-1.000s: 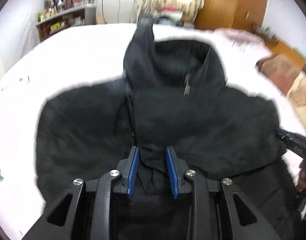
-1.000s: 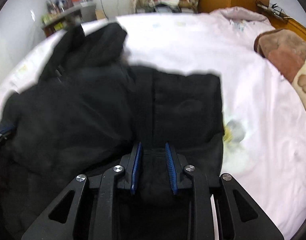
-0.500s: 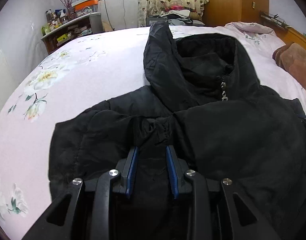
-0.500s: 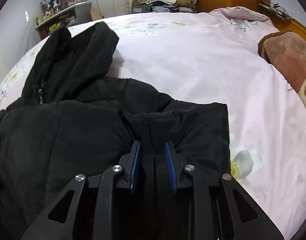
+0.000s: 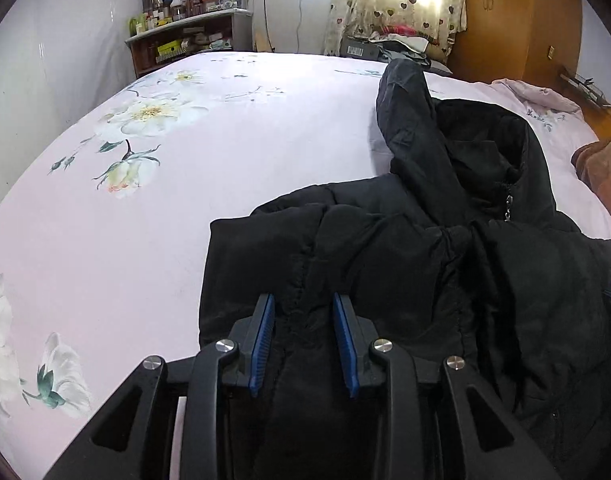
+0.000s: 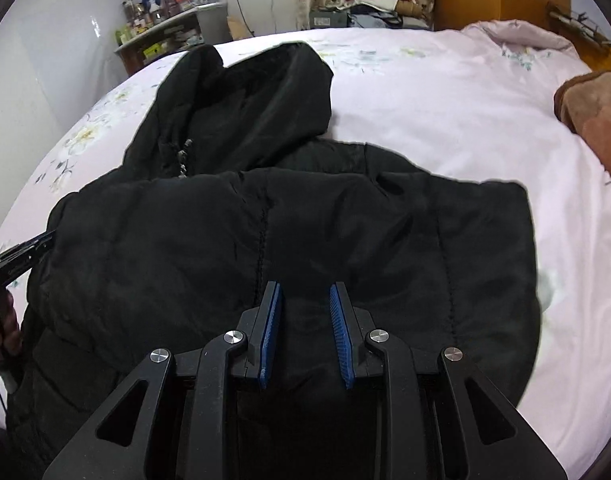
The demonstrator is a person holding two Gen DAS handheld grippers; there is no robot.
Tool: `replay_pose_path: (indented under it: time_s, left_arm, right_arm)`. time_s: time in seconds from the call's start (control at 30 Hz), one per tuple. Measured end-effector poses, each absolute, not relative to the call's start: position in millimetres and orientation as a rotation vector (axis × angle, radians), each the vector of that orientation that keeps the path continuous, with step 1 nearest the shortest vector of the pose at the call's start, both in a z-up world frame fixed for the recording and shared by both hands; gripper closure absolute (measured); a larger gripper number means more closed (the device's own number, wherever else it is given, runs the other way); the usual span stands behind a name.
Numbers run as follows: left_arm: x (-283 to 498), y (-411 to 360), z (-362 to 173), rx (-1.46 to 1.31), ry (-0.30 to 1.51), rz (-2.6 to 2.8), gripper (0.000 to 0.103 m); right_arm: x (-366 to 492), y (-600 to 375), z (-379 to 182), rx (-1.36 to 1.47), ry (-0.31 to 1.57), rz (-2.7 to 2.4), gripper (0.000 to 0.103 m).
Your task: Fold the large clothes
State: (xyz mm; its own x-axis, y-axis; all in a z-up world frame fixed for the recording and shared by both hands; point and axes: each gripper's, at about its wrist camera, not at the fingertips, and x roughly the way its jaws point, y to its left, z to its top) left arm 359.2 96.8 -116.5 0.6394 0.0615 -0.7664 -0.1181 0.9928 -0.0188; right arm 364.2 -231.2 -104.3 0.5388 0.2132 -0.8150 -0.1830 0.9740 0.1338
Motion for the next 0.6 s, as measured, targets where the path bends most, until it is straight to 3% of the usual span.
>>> replay_pose_path:
  time_s: [0.1,0.2,0.27,0.37,0.6]
  left_arm:
    - [352.1,94.0,-104.0,-0.064,0.87,0.087,0.071]
    - [334.2,92.3,-82.7,-0.086,0.848,0.041,0.07]
    - [330.8,87.0,-67.3,-0.096,0.831,0.012,0.057]
    - [324.0,77.6,-41.1,-0.089,0.79,-0.047,0.047]
    - [344.3,59.7,4.4,-0.054,0.734,-0.115,0.041]
  right_arm:
    - [363.0,-234.2,-94.3,0.063,0.969,0.23,0.074]
    - [354.5,-234.1,-71.4,0.071,0.922,0.246,0.06]
    - [348.2,-230.4,-53.2,0.072,0.886,0.266,0.059]
    - [341.9,-219.1,-31.5,0.046,0.841,0.3,0.059]
    - [364.8,-210.6,16.7,0.044,0.758,0.313,0.059]
